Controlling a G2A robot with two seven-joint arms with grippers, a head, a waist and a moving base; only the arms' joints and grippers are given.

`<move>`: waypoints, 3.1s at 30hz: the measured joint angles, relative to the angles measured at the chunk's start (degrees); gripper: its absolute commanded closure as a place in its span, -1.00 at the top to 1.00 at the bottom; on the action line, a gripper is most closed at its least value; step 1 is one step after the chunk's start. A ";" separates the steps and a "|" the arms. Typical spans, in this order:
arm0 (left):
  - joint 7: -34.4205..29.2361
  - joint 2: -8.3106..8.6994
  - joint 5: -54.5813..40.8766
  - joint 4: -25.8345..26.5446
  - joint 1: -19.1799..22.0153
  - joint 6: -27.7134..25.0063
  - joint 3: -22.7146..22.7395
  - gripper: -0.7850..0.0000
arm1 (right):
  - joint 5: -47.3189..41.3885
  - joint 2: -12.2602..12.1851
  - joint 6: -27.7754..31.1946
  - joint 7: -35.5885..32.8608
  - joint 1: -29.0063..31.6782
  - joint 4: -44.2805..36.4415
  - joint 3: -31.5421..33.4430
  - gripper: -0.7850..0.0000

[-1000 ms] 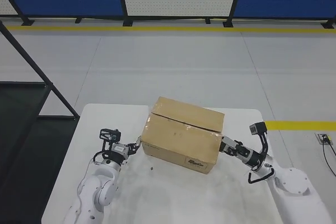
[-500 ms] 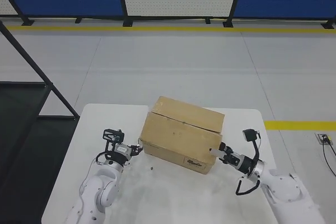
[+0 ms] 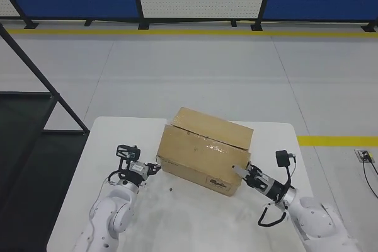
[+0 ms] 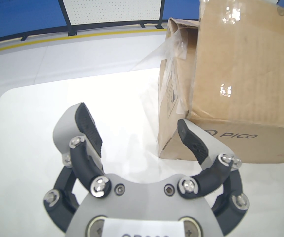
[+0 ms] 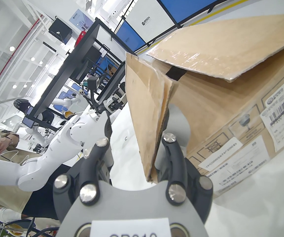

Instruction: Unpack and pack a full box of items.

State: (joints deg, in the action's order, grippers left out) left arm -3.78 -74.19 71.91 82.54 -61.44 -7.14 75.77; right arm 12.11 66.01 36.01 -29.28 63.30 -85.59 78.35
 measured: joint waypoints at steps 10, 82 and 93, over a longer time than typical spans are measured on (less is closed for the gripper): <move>0.09 -0.05 -0.39 0.06 -0.08 0.27 0.23 1.00 | 2.55 -0.04 -1.48 0.63 -0.77 -0.33 -1.14 -0.76; 0.19 0.47 -2.98 1.03 -4.31 3.83 5.52 1.00 | -22.52 -5.69 21.99 -17.00 -8.90 13.13 -9.42 -1.00; 0.02 0.49 -2.38 1.94 -4.69 4.27 5.58 1.00 | -25.71 -6.33 21.99 -17.00 -10.57 16.07 -10.28 1.00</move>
State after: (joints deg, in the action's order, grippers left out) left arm -3.76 -73.70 69.53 84.49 -66.13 -2.87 81.36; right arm -13.60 59.68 58.00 -46.28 52.73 -69.52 68.08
